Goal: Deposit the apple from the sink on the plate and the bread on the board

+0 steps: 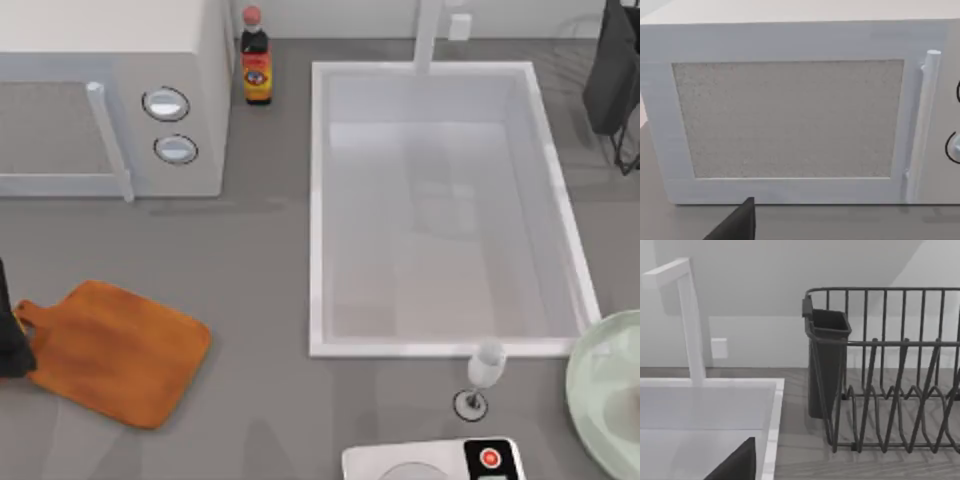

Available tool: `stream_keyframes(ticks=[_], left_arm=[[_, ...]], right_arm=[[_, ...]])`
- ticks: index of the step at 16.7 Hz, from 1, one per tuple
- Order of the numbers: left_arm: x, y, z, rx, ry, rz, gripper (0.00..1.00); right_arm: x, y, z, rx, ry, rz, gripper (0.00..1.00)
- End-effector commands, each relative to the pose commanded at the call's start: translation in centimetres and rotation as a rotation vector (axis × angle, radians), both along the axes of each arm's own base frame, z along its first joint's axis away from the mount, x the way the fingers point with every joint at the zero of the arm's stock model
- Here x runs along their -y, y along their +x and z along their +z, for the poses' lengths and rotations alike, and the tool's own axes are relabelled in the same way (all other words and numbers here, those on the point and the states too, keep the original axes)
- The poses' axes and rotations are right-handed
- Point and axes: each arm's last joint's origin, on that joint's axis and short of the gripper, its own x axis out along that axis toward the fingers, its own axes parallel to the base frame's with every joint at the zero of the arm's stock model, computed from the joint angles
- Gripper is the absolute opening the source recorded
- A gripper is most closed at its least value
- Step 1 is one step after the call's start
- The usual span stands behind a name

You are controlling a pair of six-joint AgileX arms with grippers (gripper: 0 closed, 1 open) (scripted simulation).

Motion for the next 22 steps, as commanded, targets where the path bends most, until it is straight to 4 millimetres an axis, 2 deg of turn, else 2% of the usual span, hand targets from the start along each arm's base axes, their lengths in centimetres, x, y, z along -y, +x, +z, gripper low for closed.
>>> stream_keyframes(ticks=[3,5,9,13,17,22], left_arm=[[-0.2,0.8,1.8,-0.167,0.032,0.011,1.0],[-0.4,2.1,2.8,-0.314,0.05,0.013,1.0],[-0.9,5.0,3.7,-0.591,0.074,0.006,1.0],[-1.5,7.8,4.7,-0.791,0.093,-0.007,1.0],[-2.3,11.5,4.2,-1.036,0.101,-0.032,1.0],[-3.6,16.4,2.1,-1.343,0.098,-0.088,1.0]], right_arm=[[0.0,0.0,0.0,0.0,0.0,0.0,1.0],[0.0,0.0,0.0,0.0,0.0,0.0,1.0],[0.0,0.0,0.0,0.0,0.0,0.0,1.0],[0.0,0.0,0.0,0.0,0.0,0.0,1.0],[0.0,0.0,0.0,0.0,0.0,0.0,1.0],[0.0,0.0,0.0,0.0,0.0,0.0,1.0]])
